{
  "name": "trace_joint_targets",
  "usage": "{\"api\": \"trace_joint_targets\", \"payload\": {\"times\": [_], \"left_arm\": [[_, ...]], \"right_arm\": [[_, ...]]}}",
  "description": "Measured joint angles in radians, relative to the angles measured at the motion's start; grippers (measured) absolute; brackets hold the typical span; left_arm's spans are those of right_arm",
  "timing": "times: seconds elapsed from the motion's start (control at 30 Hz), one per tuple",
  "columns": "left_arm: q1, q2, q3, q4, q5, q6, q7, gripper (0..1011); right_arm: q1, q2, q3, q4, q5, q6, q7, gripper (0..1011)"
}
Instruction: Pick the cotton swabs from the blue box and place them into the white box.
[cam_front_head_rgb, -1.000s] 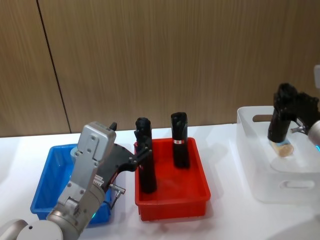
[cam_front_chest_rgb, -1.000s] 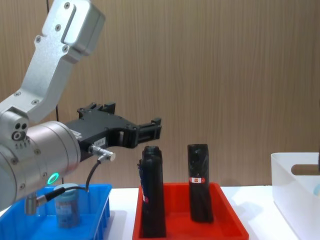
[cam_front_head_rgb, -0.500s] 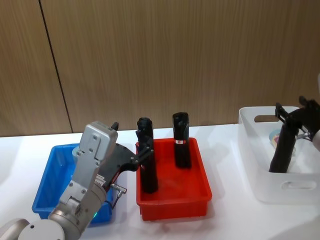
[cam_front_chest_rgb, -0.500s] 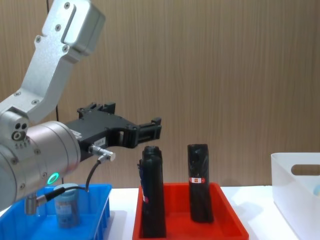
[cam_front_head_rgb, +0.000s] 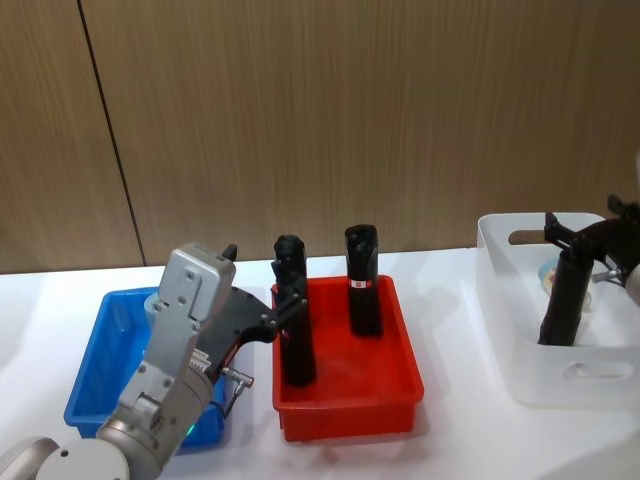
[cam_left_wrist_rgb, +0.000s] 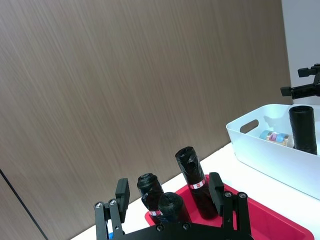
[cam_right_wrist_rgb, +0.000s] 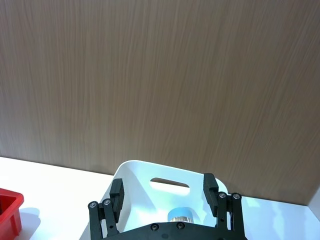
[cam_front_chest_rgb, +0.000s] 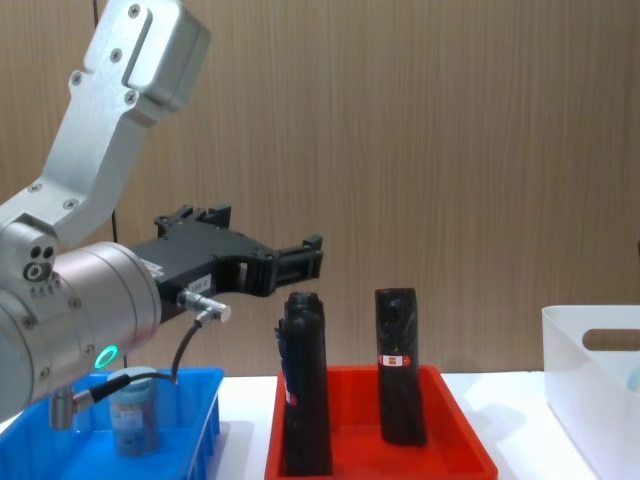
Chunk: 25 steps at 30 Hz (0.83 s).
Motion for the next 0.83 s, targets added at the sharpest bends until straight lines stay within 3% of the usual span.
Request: {"api": "trace_joint_targets", "payload": {"times": [0.37,0.83], "left_arm": [[0.000,0.000,0.000,0.000,0.000,0.000,0.000,1004],[0.000,0.000,0.000,0.000,0.000,0.000,0.000,1004]], "right_arm": [[-0.066,0.005,-0.014,-0.084,0.021,-0.006,-0.010,1002],[-0.215,0.017,-0.048,-0.273,0.072,-0.019,-0.032,1002]]}}
